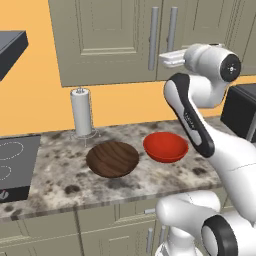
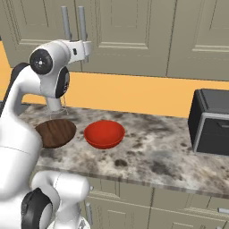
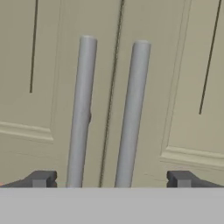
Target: Open the cabinet. Pick the bowls from the counter and place them in the cabinet. Then close the cabinet.
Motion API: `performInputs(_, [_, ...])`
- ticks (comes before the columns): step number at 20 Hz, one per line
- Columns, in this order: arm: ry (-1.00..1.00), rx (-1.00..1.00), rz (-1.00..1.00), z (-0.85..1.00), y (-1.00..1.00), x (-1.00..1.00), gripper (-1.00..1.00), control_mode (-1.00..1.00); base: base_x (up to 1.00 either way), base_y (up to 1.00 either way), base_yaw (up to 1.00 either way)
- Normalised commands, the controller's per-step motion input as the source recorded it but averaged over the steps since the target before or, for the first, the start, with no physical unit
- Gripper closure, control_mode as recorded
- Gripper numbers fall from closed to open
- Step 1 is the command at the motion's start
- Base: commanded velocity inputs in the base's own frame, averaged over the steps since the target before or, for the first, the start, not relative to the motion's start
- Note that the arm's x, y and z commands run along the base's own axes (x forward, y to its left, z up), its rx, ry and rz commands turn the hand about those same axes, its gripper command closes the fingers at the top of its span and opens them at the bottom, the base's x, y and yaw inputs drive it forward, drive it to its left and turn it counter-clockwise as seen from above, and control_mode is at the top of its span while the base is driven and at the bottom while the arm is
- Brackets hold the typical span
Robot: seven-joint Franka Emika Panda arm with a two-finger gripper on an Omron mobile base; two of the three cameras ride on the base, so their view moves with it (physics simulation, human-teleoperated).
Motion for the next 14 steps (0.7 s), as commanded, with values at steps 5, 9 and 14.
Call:
performInputs(5, [-0.04, 0.00, 0.00, 0.00, 0.00, 0.73, -1.00, -1.00, 0.00, 0.00, 0.00])
performInputs(9, [-0.01, 0.00, 0.00, 0.00, 0.00, 0.83, -1.00, -1.00, 0.00, 0.00, 0.00])
performInputs(14, [0.00, 0.00, 0.00, -0.01, -0.07, 0.85, -1.00, -1.00, 0.00, 0.00, 0.00])
